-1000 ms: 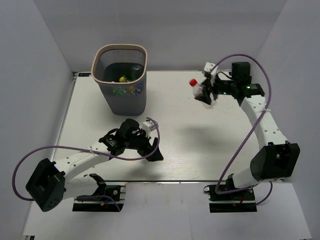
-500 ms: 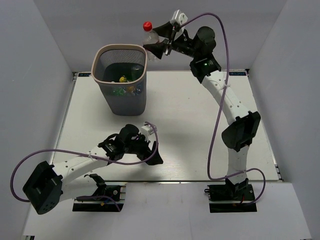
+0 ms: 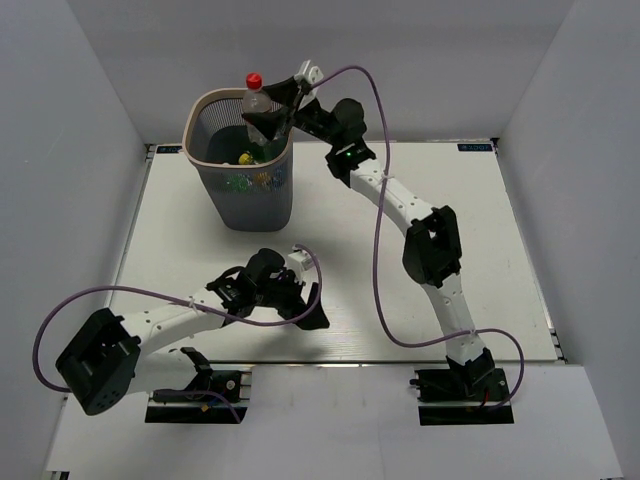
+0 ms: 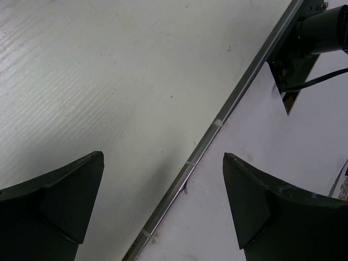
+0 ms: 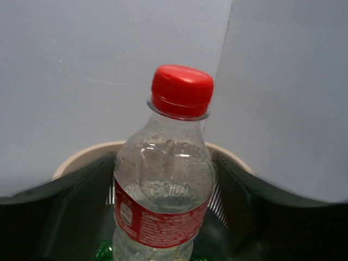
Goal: Put the plastic bottles in the bin
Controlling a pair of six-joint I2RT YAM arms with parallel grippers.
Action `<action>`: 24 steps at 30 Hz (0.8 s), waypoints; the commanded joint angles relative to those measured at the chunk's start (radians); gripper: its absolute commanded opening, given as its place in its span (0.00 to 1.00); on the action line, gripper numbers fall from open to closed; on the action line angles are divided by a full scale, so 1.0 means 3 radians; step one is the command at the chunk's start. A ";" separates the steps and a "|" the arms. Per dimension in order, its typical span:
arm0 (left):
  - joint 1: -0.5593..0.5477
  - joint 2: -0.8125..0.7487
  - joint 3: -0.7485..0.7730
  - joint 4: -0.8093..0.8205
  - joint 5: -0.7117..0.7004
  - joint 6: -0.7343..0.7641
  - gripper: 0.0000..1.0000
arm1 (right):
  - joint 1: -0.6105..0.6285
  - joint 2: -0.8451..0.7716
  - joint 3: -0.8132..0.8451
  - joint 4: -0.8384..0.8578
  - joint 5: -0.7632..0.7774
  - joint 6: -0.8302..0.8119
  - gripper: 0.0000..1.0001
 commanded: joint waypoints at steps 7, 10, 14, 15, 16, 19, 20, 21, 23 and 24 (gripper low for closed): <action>-0.0047 -0.0039 0.0171 -0.0003 -0.0246 0.0060 1.00 | -0.0132 -0.0458 0.0076 -0.0304 0.0310 -0.0232 0.90; -0.0047 -0.0039 0.0293 -0.0034 -0.0359 0.0177 1.00 | -0.0301 -0.0846 -0.0066 -0.0984 0.0407 -0.0406 0.90; -0.0047 -0.0069 0.0416 0.0078 -0.0492 0.0326 1.00 | -0.0557 -0.1638 -0.0694 -0.2467 0.0438 -0.1033 0.90; -0.0047 -0.0069 0.0417 0.0124 -0.0558 0.0326 1.00 | -0.0653 -0.1791 -0.0903 -0.2706 0.0509 -0.1127 0.90; -0.0047 -0.0069 0.0447 0.0170 -0.0589 0.0361 1.00 | -0.0669 -0.1849 -0.0992 -0.3189 0.0575 -0.1290 0.90; -0.0047 -0.0100 0.0554 0.0318 -0.0712 0.0443 1.00 | -0.0792 -0.2140 -0.1736 -0.4178 0.1203 -0.1491 0.90; -0.0047 -0.0100 0.0585 0.0319 -0.0768 0.0494 1.00 | -0.0833 -0.2449 -0.1952 -0.4252 0.1296 -0.1491 0.90; -0.0047 -0.0100 0.0621 0.0319 -0.0804 0.0495 1.00 | -0.0853 -0.2579 -0.2182 -0.4187 0.1444 -0.1511 0.90; -0.0016 -0.0070 0.0708 0.0319 -0.0845 0.0541 1.00 | -0.0915 -0.2865 -0.3092 -0.4029 0.1563 -0.1476 0.90; -0.0016 -0.0069 0.0749 0.0278 -0.0901 0.0576 1.00 | -0.0925 -0.3378 -0.3291 -0.3714 0.1568 -0.1460 0.90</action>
